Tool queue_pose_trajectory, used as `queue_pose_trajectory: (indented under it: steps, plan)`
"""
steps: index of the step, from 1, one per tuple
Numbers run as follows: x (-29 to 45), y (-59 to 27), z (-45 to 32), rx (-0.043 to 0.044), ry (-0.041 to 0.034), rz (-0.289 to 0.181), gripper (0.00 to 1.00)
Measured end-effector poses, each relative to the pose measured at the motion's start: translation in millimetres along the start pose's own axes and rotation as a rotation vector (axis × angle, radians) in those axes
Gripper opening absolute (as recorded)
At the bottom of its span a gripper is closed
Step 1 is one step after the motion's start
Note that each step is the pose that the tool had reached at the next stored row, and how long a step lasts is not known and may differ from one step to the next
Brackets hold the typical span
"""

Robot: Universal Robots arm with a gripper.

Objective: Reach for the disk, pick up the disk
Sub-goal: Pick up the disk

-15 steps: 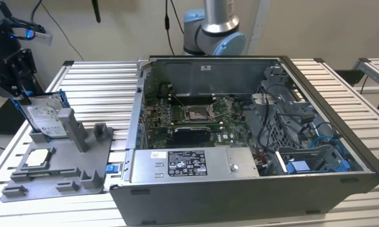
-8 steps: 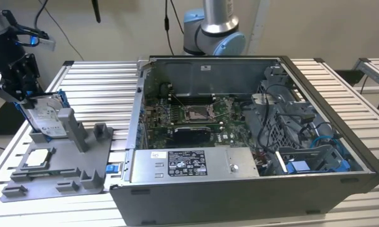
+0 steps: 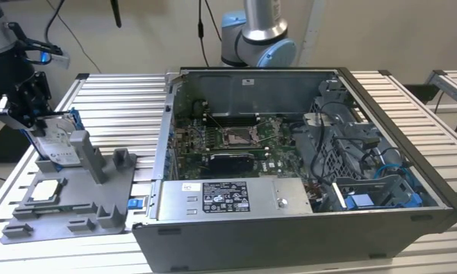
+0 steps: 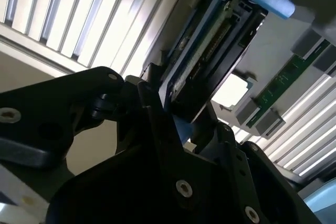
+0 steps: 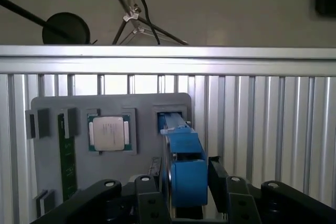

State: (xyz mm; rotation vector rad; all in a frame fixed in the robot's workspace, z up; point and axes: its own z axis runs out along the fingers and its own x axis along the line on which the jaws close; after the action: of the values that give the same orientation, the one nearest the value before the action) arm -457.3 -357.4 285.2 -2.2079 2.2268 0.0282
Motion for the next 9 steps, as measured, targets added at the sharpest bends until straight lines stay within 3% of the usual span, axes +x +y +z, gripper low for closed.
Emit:
queue_pose_trajectory:
  steps: [9]
  plan:
    - [0.2, -0.1, 13.0, 0.0010, 0.0001, -0.005, 1.00]
